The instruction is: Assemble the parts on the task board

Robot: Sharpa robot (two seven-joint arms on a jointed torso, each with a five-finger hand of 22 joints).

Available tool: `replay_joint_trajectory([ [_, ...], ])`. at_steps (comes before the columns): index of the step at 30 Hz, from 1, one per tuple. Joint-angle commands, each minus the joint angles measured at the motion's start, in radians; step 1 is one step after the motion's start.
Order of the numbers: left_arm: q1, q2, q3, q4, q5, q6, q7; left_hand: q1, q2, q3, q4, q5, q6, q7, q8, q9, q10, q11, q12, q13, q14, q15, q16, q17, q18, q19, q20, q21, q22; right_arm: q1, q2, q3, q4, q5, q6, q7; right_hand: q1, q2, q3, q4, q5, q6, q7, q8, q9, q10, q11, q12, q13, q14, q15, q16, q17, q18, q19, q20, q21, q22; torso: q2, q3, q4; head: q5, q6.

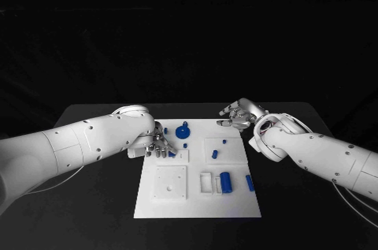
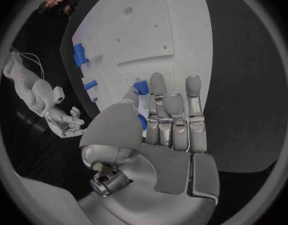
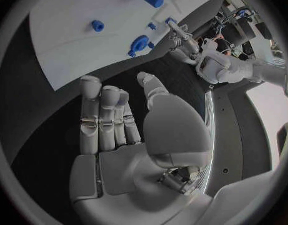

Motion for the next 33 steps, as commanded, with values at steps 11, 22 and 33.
replay_joint_trajectory([
  [11, -0.004, 0.012, -0.002, 0.006, -0.023, 0.010, -0.007, 0.025, 0.030, -0.006, -0.059, 0.130, -0.036, 0.014, -0.033, -0.019, 0.045, -0.001, -0.019, 0.001, 0.002, 0.003, -0.005, 0.000, -0.007, 0.001, -0.004, 0.005, 0.020, -0.002, 0.003, 0.000, -0.001, -0.003, 0.006, 0.005, -0.008, 0.001, 0.000, 0.007, 0.004, -0.001, 0.003, -0.004, -0.001, -0.002, 0.002, -0.002, -0.001, 0.002, -0.003, -0.005, -0.001, 0.014, 0.042, 0.000, -0.001, 0.054, 0.000, 0.0000, 0.0011, -0.001, -0.001],
  [22, -0.005, 0.017, -0.002, 0.012, 0.011, -0.021, 0.001, 0.027, 0.021, -0.002, -0.055, 0.187, -0.057, 0.024, -0.059, -0.069, 0.045, 0.002, -0.022, 0.002, 0.004, 0.004, -0.007, -0.001, -0.007, 0.004, -0.003, 0.004, 0.020, -0.004, 0.006, 0.000, -0.002, -0.003, 0.006, 0.006, -0.008, 0.001, 0.000, 0.008, 0.005, -0.002, 0.003, -0.004, -0.001, -0.002, 0.002, -0.002, -0.001, 0.003, -0.003, -0.005, -0.001, 0.014, 0.042, 0.000, -0.001, 0.054, 0.000, -0.0008, 0.0003, -0.001, -0.003],
  [33, -0.006, 0.016, -0.002, 0.011, 0.028, -0.027, -0.006, 0.026, 0.008, 0.002, -0.042, 0.187, -0.072, 0.030, -0.060, -0.086, 0.045, 0.004, -0.025, 0.002, 0.004, 0.006, -0.011, -0.003, -0.007, 0.006, -0.002, 0.001, 0.019, -0.004, 0.005, 0.000, -0.002, -0.003, 0.006, 0.005, -0.008, 0.001, 0.000, 0.008, 0.005, -0.002, 0.003, -0.004, -0.001, -0.002, 0.002, -0.002, -0.001, 0.003, -0.003, -0.005, -0.001, 0.014, 0.042, 0.000, -0.001, 0.054, 0.000, -0.0006, 0.0008, 0.000, -0.002],
])
